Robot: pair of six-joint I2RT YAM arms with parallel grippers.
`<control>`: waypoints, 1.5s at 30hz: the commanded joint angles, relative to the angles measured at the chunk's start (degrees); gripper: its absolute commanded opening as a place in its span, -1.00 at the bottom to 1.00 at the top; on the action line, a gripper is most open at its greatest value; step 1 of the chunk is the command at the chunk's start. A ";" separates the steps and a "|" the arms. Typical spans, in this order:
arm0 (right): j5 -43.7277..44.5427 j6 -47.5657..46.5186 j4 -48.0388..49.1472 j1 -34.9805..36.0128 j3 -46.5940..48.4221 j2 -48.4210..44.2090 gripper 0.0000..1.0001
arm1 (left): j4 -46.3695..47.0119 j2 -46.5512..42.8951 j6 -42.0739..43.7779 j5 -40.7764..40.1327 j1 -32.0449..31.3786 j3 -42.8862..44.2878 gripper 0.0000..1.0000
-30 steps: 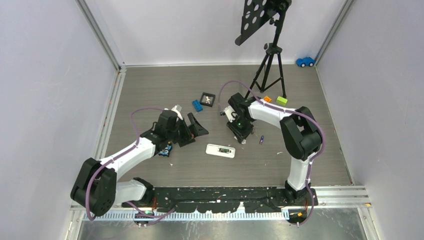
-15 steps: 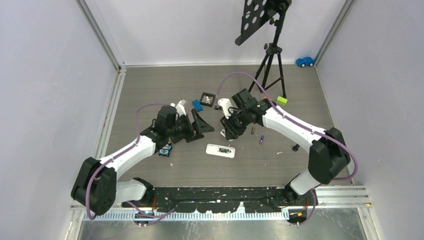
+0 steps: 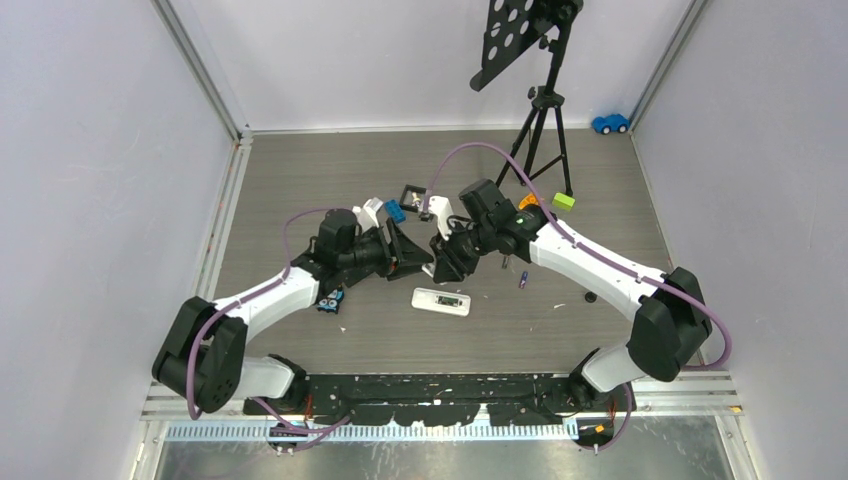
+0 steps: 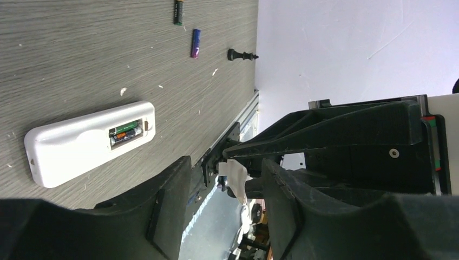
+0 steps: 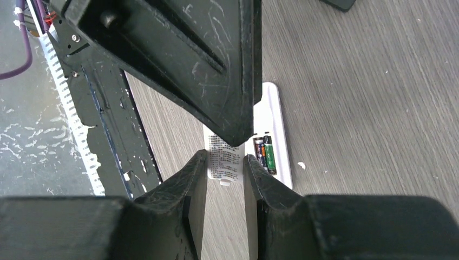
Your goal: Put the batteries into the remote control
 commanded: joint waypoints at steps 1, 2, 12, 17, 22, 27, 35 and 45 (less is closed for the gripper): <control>-2.09 1.30 3.91 0.39 -0.29 -1.09 -0.47 | 4.07 0.02 -1.03 3.26 0.15 -0.27 -0.02; -2.10 1.55 4.00 0.40 -0.22 -0.87 -0.47 | 4.19 0.34 -1.03 3.64 0.10 -0.38 -0.09; 1.11 3.37 2.47 0.46 1.14 0.27 -0.06 | 5.19 1.37 -1.11 4.41 -0.29 -0.43 -1.00; 7.29 11.26 5.48 -0.12 -1.37 -3.31 0.40 | 5.17 -0.12 0.94 1.44 -0.20 -0.06 -1.00; 10.87 28.27 18.59 -0.94 -10.95 -15.09 0.58 | 7.01 -0.94 0.92 -1.74 -0.20 0.61 -1.00; 22.76 59.86 37.34 -1.79 -25.42 -25.02 0.64 | 11.26 -1.48 -2.15 -4.38 -0.20 -0.15 -1.00; 26.63 81.32 48.17 -1.79 -32.11 -23.38 0.30 | 18.45 -1.76 -7.79 -4.97 -0.20 -1.90 -1.00; 24.41 86.99 59.32 -1.79 -35.93 -19.53 -0.15 | 17.06 -3.00 -6.84 -5.15 -0.20 -2.33 -1.00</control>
